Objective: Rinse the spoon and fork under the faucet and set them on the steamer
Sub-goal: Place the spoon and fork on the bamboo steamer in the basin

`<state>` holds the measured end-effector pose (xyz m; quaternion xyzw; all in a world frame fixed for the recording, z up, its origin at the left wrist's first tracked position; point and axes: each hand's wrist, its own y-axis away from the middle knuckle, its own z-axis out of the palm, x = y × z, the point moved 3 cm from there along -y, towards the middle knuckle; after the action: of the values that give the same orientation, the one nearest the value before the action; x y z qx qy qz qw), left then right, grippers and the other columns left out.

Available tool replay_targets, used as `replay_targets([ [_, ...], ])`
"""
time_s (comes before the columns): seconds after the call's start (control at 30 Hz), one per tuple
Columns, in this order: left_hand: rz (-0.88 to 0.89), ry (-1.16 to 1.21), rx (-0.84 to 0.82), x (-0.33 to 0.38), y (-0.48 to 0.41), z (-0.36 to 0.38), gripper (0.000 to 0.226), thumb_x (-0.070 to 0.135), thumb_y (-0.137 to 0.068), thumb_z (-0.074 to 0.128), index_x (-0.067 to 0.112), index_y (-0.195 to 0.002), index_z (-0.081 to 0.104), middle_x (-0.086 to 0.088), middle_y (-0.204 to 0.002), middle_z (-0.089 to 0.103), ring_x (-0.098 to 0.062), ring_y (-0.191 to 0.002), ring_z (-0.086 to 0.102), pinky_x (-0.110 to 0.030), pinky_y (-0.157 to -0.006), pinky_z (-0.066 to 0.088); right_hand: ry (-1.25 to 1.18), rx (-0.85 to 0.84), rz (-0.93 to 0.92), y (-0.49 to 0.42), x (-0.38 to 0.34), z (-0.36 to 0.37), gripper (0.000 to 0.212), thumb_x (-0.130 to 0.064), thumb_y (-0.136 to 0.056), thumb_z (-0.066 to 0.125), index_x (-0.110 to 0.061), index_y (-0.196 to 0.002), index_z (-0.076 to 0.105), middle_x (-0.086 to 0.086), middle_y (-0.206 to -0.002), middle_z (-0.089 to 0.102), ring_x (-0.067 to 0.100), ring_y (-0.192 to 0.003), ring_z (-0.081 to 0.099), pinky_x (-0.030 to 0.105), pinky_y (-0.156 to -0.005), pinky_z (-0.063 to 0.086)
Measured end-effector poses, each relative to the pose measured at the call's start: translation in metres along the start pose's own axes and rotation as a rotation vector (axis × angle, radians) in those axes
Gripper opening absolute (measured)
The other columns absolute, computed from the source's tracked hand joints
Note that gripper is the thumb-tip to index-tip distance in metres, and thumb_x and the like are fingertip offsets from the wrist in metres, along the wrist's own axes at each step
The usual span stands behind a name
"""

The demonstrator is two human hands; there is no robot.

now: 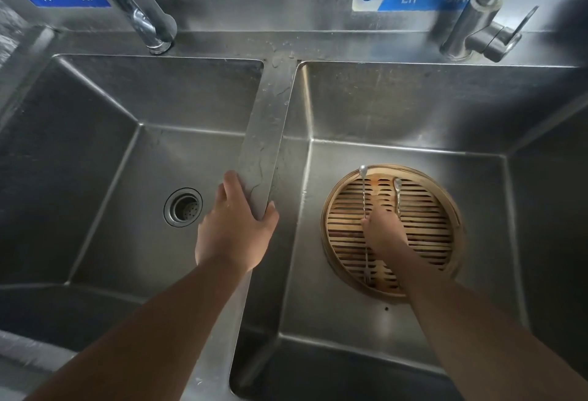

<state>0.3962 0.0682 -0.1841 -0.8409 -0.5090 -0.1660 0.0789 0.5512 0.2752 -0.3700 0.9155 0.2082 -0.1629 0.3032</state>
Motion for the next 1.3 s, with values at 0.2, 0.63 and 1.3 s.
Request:
replay_targets([
  [0.2, -0.002, 0.006, 0.008, -0.001, -0.001, 0.000, 0.050, 0.053, -0.079, 0.056, 0.025, -0.111, 0.030, 0.002, -0.105, 0.056, -0.038, -0.078, 0.062, -0.045, -0.068, 0.052, 0.047, 0.003, 0.018, 0.002, 0.005, 0.004, 0.022, -0.021, -0.098, 0.047, -0.005, -0.102, 0.061, 0.012, -0.091, 0.065, 0.029, -0.084, 0.065, 0.038, -0.073, 0.055],
  [0.63, 0.006, 0.015, 0.016, -0.001, -0.003, 0.001, 0.049, 0.053, -0.079, 0.057, 0.025, -0.108, 0.030, 0.000, -0.106, 0.057, -0.039, -0.079, 0.063, -0.046, -0.068, 0.053, 0.071, 0.000, 0.069, -0.010, 0.010, -0.009, 0.018, -0.016, -0.098, 0.049, -0.005, -0.100, 0.064, 0.010, -0.089, 0.065, 0.023, -0.078, 0.064, 0.035, -0.066, 0.057],
  [1.3, 0.027, 0.025, 0.022, -0.004, -0.004, 0.003, 0.045, 0.054, -0.078, 0.056, 0.026, -0.101, 0.029, 0.004, -0.097, 0.055, -0.033, -0.073, 0.060, -0.044, -0.067, 0.054, 0.131, -0.053, 0.071, -0.015, 0.017, 0.007, 0.012, -0.007, -0.093, 0.052, -0.007, -0.101, 0.062, 0.009, -0.088, 0.061, 0.024, -0.077, 0.061, 0.034, -0.064, 0.054],
])
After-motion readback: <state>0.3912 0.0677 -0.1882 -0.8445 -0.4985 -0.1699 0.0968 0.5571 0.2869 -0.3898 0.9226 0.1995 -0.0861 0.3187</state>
